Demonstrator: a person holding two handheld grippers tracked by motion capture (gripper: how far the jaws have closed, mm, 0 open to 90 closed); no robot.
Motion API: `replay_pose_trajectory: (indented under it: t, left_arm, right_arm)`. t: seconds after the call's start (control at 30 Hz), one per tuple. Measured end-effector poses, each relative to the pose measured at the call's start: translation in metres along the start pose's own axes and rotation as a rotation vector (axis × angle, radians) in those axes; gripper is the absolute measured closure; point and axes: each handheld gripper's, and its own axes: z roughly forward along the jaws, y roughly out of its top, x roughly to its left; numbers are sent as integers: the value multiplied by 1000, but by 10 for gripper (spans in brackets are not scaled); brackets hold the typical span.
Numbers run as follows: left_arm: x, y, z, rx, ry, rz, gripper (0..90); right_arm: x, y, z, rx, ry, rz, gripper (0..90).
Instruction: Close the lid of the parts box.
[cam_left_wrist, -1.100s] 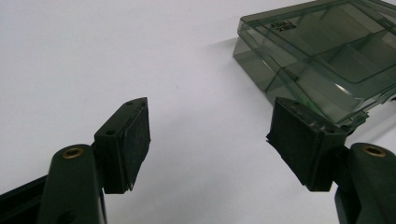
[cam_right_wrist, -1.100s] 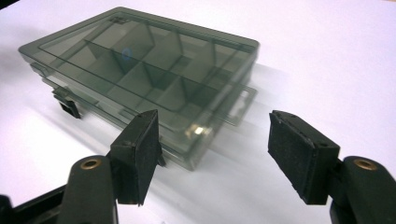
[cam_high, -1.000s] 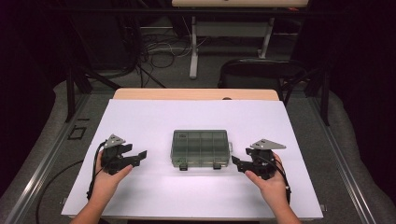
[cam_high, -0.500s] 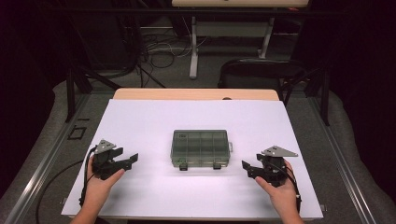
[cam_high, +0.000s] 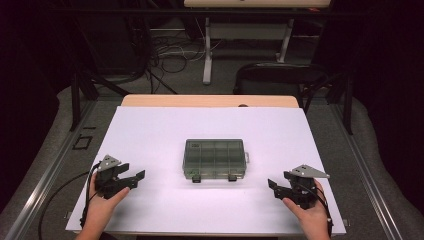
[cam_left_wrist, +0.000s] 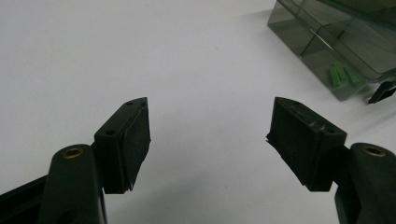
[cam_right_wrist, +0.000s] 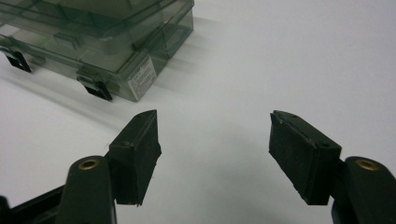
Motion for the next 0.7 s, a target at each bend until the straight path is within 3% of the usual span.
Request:
replay_pose_trajectory:
  t: [0.13,0.17,0.3,0.57,0.7]
  left_arm:
    - [1,-2,1,14,12,19,293]
    - [0,-3,1,15,16,19,293]
    - [0,-4,4,16,7,7,293]
    - [1,-4,6,25,4,7,293]
    - [2,-4,6,26,6,4,293]
  right_arm:
    - [0,-2,0,32,1,-1,326]
    - [0,-3,2,14,0,0,326]
    - [-1,-4,4,43,-6,-12,326]
    - [-2,-6,6,29,-5,1,326]
    - [-4,-6,5,52,-8,11,326]
